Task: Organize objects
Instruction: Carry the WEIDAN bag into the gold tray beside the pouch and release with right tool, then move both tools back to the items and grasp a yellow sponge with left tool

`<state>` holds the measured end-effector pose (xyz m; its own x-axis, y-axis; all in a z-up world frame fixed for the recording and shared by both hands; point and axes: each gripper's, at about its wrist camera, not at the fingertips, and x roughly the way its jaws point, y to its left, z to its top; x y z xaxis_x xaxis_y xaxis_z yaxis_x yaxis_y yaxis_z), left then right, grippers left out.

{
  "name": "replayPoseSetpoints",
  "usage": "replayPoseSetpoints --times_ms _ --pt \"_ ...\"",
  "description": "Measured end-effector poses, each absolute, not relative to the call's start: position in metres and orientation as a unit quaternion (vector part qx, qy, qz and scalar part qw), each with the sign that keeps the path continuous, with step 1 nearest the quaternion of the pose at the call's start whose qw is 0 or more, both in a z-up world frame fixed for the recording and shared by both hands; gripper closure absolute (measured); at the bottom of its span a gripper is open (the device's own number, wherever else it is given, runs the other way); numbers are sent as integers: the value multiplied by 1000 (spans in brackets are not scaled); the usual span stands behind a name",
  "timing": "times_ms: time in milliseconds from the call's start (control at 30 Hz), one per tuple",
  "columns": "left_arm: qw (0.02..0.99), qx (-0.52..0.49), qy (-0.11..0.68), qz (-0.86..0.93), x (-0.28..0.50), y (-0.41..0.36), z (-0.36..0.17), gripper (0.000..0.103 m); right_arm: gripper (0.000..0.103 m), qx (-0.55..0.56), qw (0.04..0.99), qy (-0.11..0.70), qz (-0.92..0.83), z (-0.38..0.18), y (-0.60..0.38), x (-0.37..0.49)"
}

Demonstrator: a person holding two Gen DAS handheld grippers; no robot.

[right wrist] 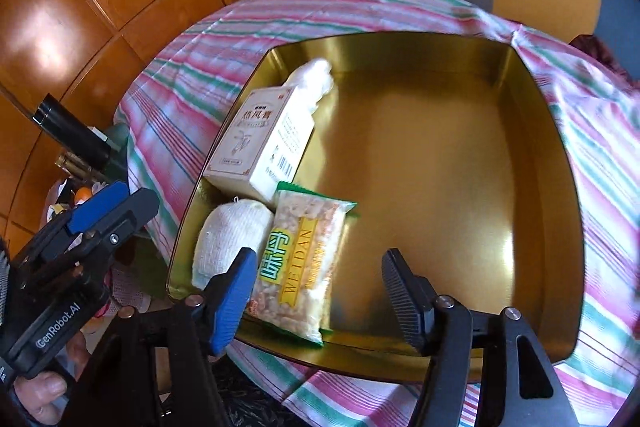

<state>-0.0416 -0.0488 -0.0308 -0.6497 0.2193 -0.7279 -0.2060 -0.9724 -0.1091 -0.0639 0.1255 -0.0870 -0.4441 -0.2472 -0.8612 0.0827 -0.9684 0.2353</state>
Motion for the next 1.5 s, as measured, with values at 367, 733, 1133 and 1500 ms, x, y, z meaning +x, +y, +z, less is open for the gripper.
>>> replayPoseSetpoints --times_ms 367,733,1133,1500 --pt "143 -396 15 907 -31 -22 -23 50 33 467 53 -44 -882 -62 150 -38" --pt "181 -395 46 899 -23 14 -20 50 31 444 -8 -65 -894 -50 212 -14" --pt "244 -395 86 881 -13 71 -19 50 25 421 -180 -83 -885 -27 362 46" --pt "322 -384 126 856 3 147 -6 50 21 343 -408 -186 -825 -35 521 148"
